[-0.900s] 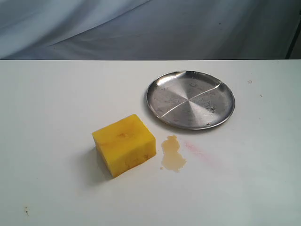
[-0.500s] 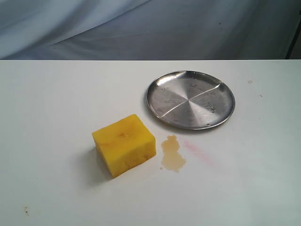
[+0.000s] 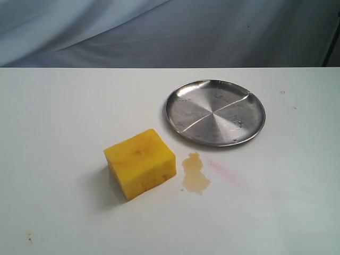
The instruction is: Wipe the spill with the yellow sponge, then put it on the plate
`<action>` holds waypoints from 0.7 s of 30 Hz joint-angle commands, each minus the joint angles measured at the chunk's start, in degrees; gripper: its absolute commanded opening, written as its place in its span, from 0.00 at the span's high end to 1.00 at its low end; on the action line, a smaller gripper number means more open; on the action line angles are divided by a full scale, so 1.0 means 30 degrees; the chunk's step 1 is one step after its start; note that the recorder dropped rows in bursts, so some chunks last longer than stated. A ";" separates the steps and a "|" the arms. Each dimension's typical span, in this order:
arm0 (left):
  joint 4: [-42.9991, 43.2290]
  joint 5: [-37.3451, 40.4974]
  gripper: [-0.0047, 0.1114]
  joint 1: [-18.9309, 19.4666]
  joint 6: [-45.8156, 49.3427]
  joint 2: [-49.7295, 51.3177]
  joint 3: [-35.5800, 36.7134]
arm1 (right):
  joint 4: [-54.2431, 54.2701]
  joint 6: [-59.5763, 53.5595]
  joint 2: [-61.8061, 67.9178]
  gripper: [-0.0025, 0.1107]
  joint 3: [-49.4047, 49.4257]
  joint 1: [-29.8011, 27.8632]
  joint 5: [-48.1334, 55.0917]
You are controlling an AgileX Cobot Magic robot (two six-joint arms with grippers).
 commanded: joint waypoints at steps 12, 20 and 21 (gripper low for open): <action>0.0012 -0.0078 0.95 -0.0016 -0.0020 -0.0031 0.0084 | 0.0052 0.0064 -0.0070 0.98 0.0065 0.0046 -0.0593; 0.0012 -0.0078 0.95 -0.0016 -0.0020 -0.0031 0.0084 | 0.0106 0.0732 -0.0070 0.98 0.0065 0.0046 -0.2623; 0.0012 -0.0078 0.95 -0.0016 -0.0020 -0.0031 0.0084 | 0.0580 0.0732 -0.0070 0.98 0.0065 0.0046 -0.2977</action>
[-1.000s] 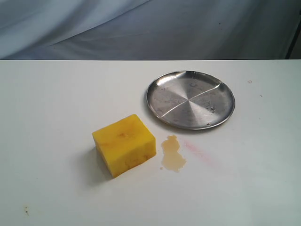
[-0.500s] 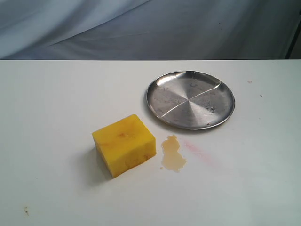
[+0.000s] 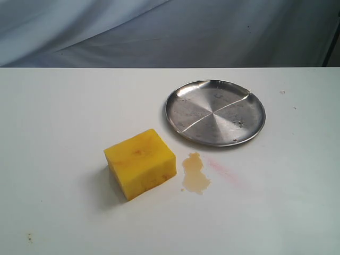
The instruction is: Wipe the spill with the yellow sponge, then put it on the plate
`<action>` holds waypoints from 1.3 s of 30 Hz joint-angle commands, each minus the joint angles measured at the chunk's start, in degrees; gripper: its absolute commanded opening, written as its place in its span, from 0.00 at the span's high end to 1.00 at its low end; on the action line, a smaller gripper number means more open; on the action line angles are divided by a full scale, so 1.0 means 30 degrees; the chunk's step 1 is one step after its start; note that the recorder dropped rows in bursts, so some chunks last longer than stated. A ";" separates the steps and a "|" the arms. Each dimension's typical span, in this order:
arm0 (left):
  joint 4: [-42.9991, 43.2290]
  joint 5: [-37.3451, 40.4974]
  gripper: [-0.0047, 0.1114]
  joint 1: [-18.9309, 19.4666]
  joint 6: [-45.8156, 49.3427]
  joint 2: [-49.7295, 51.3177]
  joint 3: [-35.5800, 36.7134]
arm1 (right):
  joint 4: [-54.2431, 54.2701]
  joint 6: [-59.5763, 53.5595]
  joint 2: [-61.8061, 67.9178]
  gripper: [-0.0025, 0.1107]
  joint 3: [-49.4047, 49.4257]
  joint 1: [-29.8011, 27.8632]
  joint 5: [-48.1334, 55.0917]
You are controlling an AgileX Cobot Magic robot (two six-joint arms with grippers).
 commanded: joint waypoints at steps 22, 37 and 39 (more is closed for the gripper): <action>0.0012 -0.0078 0.95 -0.0016 -0.0054 -0.0031 0.0084 | 0.2946 0.0374 0.3691 0.98 -0.7905 0.0393 -0.1155; 0.0012 -0.0078 0.95 -0.0016 -0.0015 -0.0031 0.0084 | 0.3166 0.0374 1.8595 0.98 -1.5955 0.4788 0.7380; 0.0012 -0.0078 0.95 -0.0016 -0.0015 -0.0031 0.0084 | 0.3381 0.0374 2.0298 0.98 -1.6900 0.5477 0.8161</action>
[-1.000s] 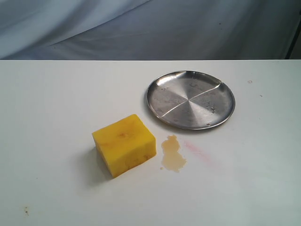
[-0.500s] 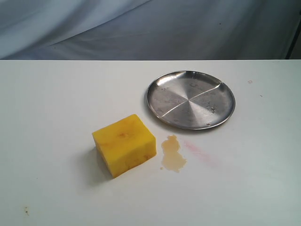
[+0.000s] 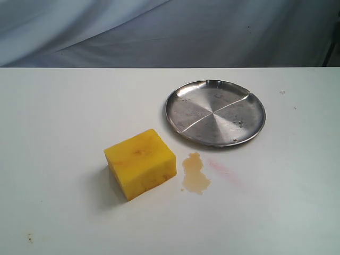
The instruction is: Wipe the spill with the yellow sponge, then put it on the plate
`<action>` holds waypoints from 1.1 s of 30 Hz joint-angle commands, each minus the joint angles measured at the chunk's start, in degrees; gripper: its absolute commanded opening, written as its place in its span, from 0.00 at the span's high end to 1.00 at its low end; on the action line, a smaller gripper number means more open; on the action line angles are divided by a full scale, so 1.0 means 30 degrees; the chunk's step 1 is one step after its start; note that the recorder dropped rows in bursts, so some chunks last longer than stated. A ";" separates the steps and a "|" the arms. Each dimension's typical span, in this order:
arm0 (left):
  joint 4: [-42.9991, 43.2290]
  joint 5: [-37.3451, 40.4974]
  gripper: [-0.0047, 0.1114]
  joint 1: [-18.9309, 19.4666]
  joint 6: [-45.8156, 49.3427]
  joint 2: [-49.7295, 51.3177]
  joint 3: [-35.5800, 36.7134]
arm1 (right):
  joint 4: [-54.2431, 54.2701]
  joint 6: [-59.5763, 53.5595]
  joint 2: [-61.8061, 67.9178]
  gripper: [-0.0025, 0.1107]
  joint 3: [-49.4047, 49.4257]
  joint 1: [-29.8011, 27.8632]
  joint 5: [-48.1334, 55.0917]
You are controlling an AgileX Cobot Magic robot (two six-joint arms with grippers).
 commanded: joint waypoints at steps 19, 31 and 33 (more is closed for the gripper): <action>0.0012 -0.0078 0.95 -0.0016 -0.0015 -0.0031 0.0084 | 0.2635 -0.2552 1.5541 0.58 -0.8078 0.5130 0.5990; 0.0012 -0.0078 0.95 -0.0016 -0.0055 -0.0031 0.0084 | 0.6015 -0.6112 2.1326 0.39 -1.2299 0.5495 0.7410; 0.0012 -0.0078 0.95 -0.0016 -0.0055 -0.0031 0.0084 | 0.6015 -0.6112 2.2167 0.39 -1.3087 0.5763 0.7673</action>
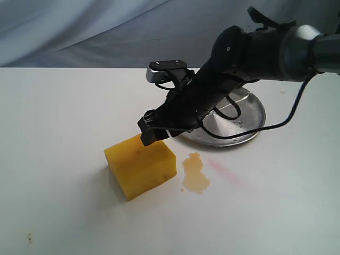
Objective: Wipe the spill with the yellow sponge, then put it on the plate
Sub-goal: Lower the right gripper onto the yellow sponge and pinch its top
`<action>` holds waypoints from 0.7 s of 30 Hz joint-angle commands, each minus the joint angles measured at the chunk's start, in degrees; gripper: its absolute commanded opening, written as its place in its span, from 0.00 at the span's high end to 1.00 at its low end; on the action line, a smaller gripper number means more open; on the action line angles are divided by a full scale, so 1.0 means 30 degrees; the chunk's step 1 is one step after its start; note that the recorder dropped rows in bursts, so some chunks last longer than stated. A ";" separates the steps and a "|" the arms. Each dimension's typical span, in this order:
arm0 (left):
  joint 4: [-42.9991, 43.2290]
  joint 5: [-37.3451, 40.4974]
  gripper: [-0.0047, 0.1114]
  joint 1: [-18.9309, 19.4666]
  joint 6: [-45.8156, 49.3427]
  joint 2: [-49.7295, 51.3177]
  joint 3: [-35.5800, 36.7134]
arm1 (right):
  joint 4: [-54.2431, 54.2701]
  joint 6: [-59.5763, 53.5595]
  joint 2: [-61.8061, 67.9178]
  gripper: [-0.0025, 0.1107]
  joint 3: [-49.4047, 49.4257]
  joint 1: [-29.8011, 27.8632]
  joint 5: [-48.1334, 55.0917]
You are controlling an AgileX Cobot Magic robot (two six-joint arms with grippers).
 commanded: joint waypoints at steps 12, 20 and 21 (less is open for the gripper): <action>0.0012 -0.0078 0.95 -0.0016 -0.0048 -0.0031 0.0084 | -0.0618 -0.0259 0.2329 0.40 -0.1570 0.0730 0.0348; 0.0012 -0.0078 0.95 -0.0016 -0.0048 -0.0031 0.0084 | -0.1331 0.0419 0.1682 0.40 -0.1582 0.0730 0.0021; 0.0012 -0.0078 0.95 -0.0016 -0.0048 -0.0031 0.0084 | -0.1412 0.0499 0.1770 0.40 -0.1582 0.0730 0.0021</action>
